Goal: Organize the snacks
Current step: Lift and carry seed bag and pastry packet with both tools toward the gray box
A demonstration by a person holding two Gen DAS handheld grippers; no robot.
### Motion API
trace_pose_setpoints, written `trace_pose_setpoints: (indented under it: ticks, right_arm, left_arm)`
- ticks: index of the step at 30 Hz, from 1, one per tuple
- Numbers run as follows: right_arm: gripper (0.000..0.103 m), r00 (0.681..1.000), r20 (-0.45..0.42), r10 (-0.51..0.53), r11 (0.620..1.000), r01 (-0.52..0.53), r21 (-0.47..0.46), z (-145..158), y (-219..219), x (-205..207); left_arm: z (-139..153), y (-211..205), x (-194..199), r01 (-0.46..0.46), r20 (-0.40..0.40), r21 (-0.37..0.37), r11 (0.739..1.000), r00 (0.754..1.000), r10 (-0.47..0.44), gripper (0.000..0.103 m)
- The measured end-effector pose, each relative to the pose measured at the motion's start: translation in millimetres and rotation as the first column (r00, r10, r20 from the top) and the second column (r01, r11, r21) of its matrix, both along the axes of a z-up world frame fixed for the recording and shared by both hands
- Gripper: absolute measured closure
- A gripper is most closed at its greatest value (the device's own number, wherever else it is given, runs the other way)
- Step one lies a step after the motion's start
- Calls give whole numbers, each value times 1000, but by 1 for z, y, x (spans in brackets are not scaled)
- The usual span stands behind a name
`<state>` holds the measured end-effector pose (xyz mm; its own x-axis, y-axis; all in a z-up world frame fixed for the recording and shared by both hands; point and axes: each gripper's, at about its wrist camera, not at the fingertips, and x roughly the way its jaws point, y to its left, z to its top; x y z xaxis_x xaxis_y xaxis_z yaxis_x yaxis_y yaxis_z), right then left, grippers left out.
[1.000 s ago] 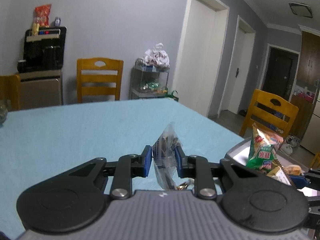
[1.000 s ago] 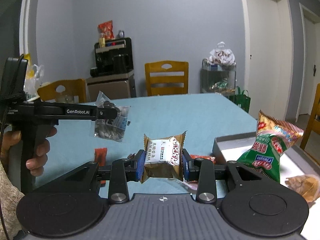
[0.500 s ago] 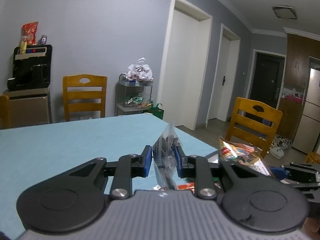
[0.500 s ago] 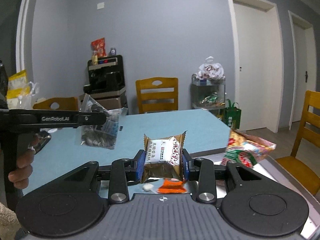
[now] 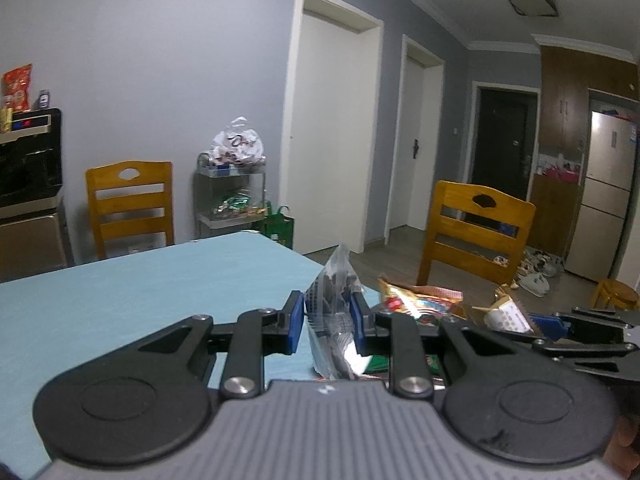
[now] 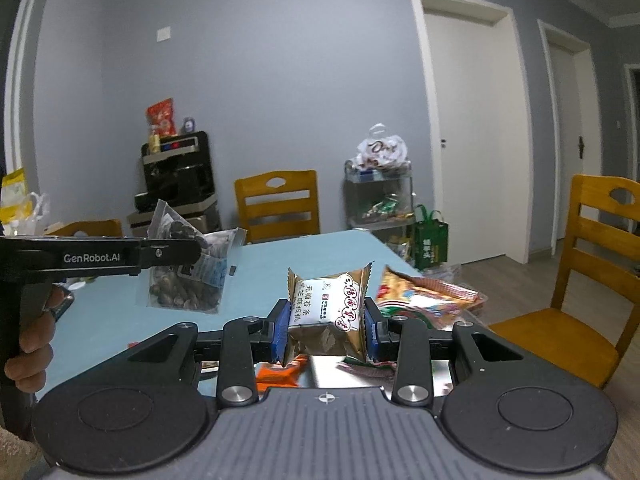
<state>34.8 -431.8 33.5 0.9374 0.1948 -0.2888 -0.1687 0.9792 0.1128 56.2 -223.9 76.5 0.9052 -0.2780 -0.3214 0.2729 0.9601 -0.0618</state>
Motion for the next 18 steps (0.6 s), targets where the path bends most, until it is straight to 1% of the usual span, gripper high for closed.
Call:
trace_pose_setpoints:
  ticks: [5,18]
  right_arm:
    - [65,1000,-6,-24,1000,24,14,-3,-18,1]
    - [65,996,-37,-86,995,88,52,-18,-57,2]
  left_arm:
    - [-2,-32,9,40,-12,20,999,999,-40,82]
    - [-16,-93,25,150,-47,37,988,988,-148,82]
